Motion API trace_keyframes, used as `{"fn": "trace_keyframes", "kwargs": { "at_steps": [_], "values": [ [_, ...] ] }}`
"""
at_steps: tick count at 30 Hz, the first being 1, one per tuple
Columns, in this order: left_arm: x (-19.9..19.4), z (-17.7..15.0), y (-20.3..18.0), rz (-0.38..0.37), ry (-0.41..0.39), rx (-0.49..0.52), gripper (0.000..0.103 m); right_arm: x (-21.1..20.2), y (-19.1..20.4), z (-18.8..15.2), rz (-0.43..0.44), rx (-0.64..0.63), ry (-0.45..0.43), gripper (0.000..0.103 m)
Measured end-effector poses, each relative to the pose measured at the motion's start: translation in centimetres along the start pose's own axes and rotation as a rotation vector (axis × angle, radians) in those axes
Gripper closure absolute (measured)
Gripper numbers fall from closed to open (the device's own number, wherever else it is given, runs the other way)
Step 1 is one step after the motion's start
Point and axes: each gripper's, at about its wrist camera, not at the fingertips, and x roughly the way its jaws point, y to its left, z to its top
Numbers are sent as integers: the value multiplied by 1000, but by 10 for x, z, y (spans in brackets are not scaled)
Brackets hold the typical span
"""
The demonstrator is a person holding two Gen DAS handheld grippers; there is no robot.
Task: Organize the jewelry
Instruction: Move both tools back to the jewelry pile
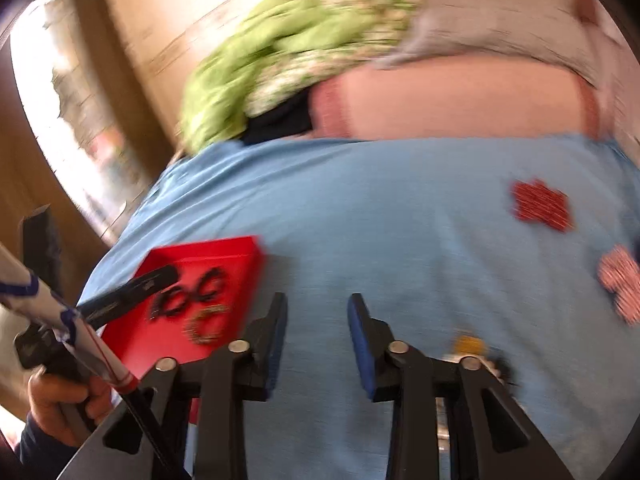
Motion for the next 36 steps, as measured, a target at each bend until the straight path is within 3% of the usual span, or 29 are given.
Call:
{"fn": "trace_keyframes", "kwargs": {
  "at_steps": [5,15,26,28,30,36],
  "values": [
    [26,-11,-44,-78,87,86,68,-6,-75,0,-59,136,54,74],
    [84,-46,-126,-213,277,195,68,-20,-140,-11,-44,255,91,74],
    [117,-64,-165,-28,242,335,70,-18,-145,-14,15,262,116,74],
    [116,-66,-171,16,214,395,84,-17,-145,-14,21,255,124,74],
    [116,-68,-176,46,194,439,92,-15,-145,-15,19,251,132,74],
    [105,-53,-165,3,158,388,94,-5,-141,-17,22,230,170,74]
  ]
}}
